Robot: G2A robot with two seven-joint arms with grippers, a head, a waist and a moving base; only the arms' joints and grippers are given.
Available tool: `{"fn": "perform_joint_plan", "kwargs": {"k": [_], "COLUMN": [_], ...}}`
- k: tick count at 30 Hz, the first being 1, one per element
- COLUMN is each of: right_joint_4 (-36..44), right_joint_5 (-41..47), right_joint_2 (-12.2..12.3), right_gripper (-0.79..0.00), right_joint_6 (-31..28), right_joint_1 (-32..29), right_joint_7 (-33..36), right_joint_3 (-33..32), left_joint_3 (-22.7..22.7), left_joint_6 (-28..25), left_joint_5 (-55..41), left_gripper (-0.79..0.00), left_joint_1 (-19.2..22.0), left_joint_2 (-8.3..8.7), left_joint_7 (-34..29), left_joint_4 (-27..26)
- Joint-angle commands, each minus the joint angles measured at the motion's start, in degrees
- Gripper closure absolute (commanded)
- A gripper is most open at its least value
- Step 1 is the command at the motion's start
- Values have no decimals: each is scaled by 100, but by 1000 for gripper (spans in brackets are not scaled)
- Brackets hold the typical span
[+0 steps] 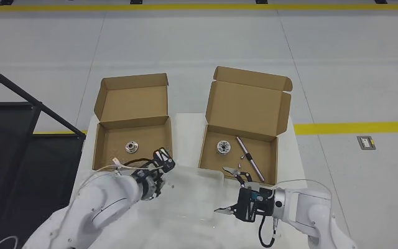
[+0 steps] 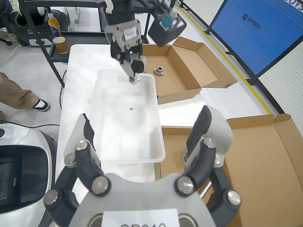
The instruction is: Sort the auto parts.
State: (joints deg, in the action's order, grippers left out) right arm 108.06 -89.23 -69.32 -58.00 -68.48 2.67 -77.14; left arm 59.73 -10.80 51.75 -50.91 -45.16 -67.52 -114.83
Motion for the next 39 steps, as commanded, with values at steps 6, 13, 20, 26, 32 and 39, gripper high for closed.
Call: {"fn": "perform_joint_plan", "kwargs": {"k": [6,13,20,26,32,39], "right_joint_4": [0,0,0,0,0,0], "right_joint_5": [0,0,0,0,0,0], "right_joint_2": [0,0,0,0,0,0], "right_gripper": [-785,-785,-785,-785,-785,-785], "right_joint_6": [0,0,0,0,0,0], "right_joint_1": [0,0,0,0,0,0], "right_joint_7": [1,1,1,1,1,1], "right_joint_3": [-1,-1,-1,-1,-1,-1], "left_joint_3": [1205,1424,1424,1190,591,-349], "left_joint_6": [20,-363,-363,-220,-253,-493], "left_joint_5": [276,431,431,629,572,461], "left_gripper": [0,0,0,0,0,0], "left_joint_1": [-726,-660,-660,-604,223,1239], "left_joint_2": [189,178,178,112,-112,-507], "left_joint_7": [681,1598,1598,1921,2436,2994], "left_joint_4": [80,1062,1062,1320,2317,3697]}}
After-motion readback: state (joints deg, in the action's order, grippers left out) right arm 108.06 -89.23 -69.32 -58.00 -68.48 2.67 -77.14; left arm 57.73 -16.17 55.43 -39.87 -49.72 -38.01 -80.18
